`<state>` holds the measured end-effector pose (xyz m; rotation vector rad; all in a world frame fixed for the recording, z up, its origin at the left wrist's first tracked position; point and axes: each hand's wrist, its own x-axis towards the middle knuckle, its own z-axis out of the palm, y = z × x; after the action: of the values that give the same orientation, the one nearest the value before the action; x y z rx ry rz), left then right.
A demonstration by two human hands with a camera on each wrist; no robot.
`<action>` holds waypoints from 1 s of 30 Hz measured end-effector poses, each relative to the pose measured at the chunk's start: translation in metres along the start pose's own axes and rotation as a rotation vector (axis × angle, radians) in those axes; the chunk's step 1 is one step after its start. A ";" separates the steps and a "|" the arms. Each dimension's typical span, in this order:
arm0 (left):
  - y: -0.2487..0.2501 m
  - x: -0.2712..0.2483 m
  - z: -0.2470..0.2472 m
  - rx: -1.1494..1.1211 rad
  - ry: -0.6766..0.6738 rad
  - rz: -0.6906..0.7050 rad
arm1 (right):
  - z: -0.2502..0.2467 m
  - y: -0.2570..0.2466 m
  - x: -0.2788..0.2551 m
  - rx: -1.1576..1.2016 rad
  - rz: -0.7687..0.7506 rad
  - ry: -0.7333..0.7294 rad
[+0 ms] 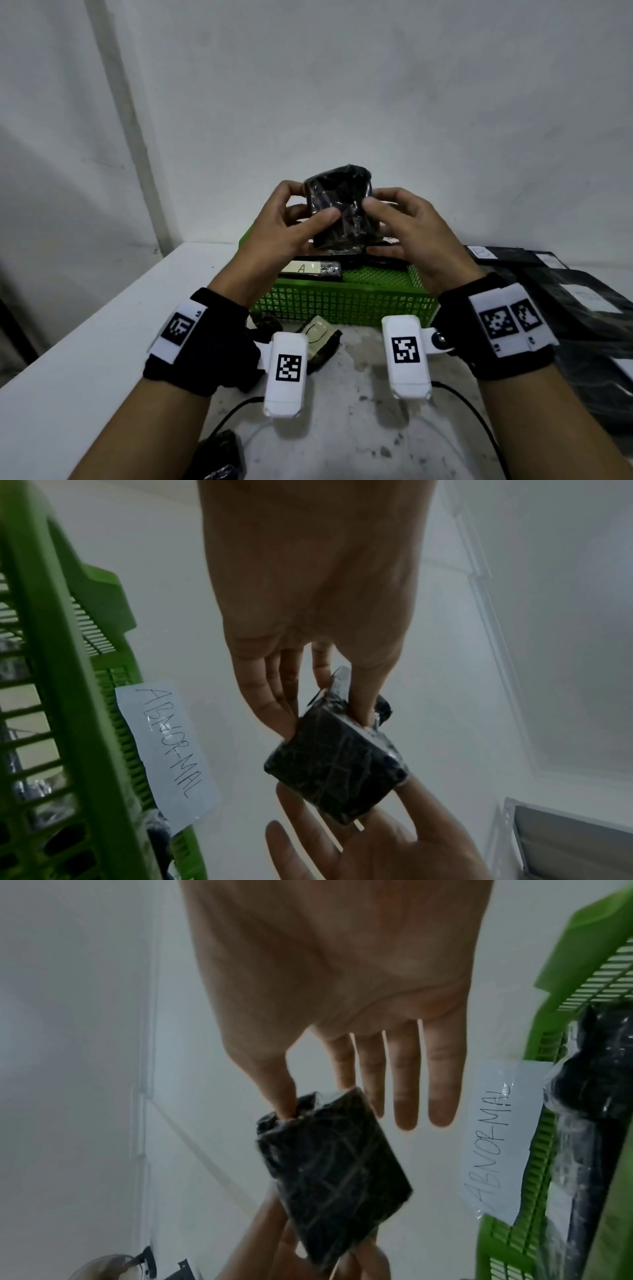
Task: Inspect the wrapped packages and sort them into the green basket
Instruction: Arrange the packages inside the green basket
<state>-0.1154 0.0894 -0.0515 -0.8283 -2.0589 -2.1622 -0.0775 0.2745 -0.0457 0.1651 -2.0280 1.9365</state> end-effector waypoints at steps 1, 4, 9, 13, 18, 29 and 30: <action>0.000 0.000 0.000 0.048 -0.001 0.014 | 0.000 -0.001 -0.001 0.002 0.009 -0.028; 0.003 -0.002 0.001 0.114 -0.026 0.029 | 0.001 -0.003 -0.003 -0.003 0.016 -0.044; 0.009 -0.002 -0.001 0.063 -0.046 0.040 | -0.003 -0.005 -0.002 0.031 0.043 -0.044; 0.012 -0.004 0.001 0.047 -0.079 0.051 | -0.001 -0.006 -0.004 0.072 0.036 -0.004; 0.010 -0.001 0.001 -0.015 -0.063 0.030 | 0.005 -0.007 -0.005 0.107 -0.076 0.078; 0.000 0.001 -0.001 -0.086 -0.076 -0.026 | -0.012 -0.006 -0.003 -0.097 -0.053 -0.083; -0.001 0.002 -0.001 -0.073 -0.028 -0.010 | -0.014 -0.005 -0.003 -0.153 -0.074 -0.070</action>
<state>-0.1176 0.0893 -0.0514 -0.8615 -2.0125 -2.2559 -0.0709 0.2877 -0.0415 0.2699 -2.1732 1.7462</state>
